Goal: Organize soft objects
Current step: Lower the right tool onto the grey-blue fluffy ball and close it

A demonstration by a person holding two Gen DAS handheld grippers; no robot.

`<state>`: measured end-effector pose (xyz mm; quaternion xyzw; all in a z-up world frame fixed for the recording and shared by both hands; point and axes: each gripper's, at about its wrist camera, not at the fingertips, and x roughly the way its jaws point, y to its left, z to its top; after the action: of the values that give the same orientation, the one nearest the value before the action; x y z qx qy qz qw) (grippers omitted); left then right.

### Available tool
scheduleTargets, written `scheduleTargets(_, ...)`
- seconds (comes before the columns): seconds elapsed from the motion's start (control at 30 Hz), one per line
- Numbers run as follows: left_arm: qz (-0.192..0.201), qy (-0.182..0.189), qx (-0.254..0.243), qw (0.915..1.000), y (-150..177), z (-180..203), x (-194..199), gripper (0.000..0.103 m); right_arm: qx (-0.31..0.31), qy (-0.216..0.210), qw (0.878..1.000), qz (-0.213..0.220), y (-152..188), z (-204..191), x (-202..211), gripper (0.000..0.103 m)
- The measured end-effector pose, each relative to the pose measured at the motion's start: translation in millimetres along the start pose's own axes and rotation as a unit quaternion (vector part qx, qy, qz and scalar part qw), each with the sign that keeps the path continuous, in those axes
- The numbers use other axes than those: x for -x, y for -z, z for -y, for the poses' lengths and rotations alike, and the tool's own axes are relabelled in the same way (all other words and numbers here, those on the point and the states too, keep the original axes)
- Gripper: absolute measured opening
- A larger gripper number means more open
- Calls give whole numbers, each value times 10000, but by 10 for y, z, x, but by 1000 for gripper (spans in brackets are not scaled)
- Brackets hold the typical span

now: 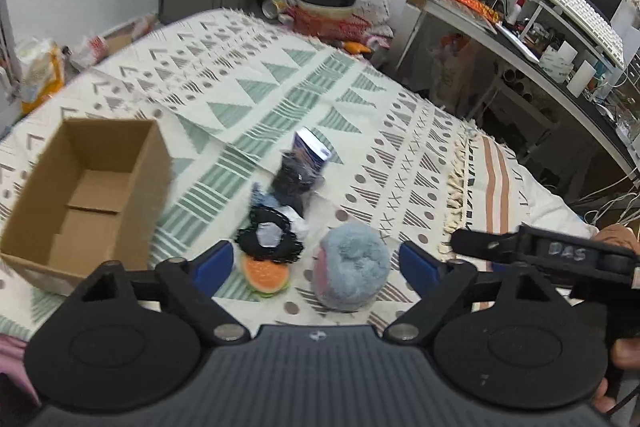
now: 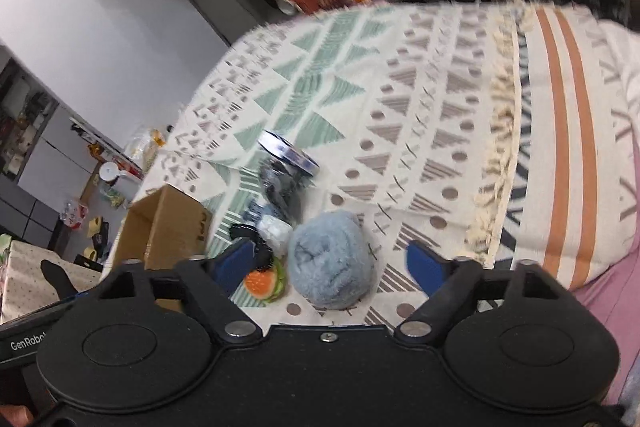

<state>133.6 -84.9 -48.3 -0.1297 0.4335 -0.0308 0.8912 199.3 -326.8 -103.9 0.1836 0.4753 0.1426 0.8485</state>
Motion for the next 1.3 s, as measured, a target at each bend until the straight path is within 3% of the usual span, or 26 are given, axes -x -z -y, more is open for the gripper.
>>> scheduleTargets(0.1,-172,127,145,9997,-24,-21,-186,67,-178,4,9996,-210,-12,74,-155,69)
scheduleTargets(0.37,-546,268,492,9969,-113,-107,-641,54,-465,13,9973,-568,-79,157,-537,62)
scheduleTargets(0.7,-1054,459,973,9886,-78,-185,-1231,34,-824,-47,9922,-929,-106,267,-972,38)
scheduleTargets(1.07,-1335,547,1312,9808,37,-303,-1647,26,-912,57,9876,-1275,-55,238,-1268,34)
scheduleTargets(1.3,-1267,634,1412,9798,88,-300,-1631,17,-943,89,9895,-1095,-15,215,-1232,25)
